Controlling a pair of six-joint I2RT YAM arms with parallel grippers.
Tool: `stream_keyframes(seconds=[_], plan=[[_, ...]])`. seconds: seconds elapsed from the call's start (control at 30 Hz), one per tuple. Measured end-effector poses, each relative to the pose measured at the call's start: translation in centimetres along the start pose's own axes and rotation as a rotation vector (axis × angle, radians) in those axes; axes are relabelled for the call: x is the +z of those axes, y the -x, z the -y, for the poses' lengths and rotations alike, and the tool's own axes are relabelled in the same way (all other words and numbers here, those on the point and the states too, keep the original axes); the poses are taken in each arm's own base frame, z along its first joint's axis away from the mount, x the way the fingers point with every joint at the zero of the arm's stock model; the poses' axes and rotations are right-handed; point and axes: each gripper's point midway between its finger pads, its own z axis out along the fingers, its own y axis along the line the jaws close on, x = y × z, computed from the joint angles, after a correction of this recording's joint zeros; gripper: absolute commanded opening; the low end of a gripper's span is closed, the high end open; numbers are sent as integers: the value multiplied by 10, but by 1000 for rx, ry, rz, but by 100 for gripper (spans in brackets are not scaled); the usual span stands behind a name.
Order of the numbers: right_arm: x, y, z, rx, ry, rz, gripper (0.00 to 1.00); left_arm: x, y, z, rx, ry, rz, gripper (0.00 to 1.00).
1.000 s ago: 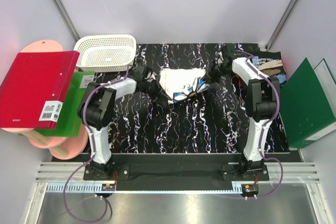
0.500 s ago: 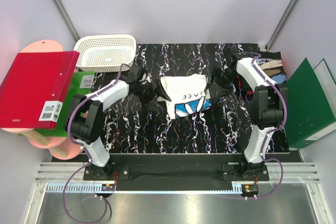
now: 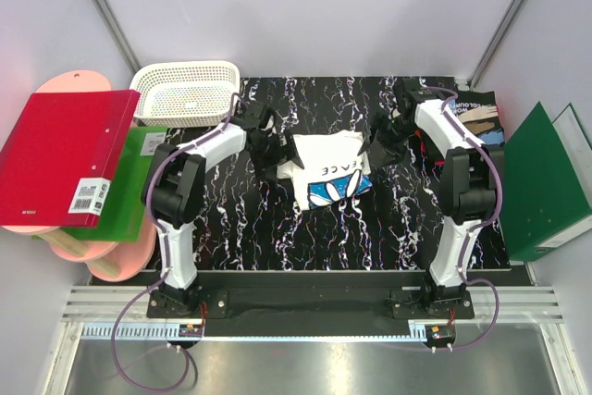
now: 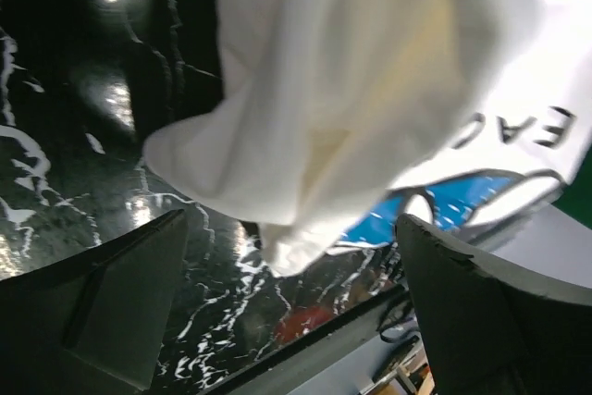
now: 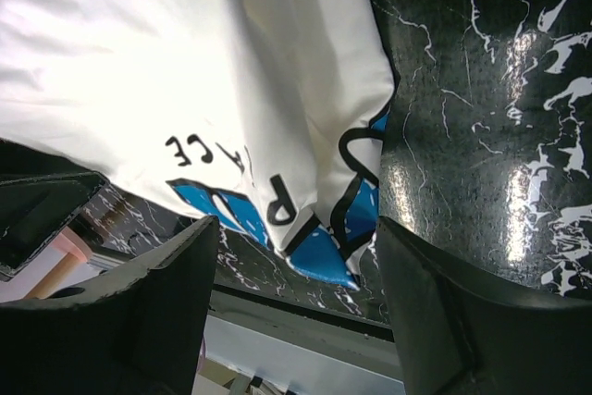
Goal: Fold and stack the t-shirts
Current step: Smooth out wrinkles on the folded tshirt
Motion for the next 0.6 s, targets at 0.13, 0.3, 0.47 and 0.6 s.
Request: stream_keyframes(seconds=[0.13,0.3,0.47,0.6], plan=[[10,1,4,8,-10,-18,75,2,4,-13,24,99,23,99],[12,7,1,3,-4,-6,75,-11,20,-14,84,159,106,99],[20,12,2,2,-1,1,74,-11,39,3,110,139,134,99],[40,17,6,15,-1,-10,68,11,49,14,125,121,118,99]])
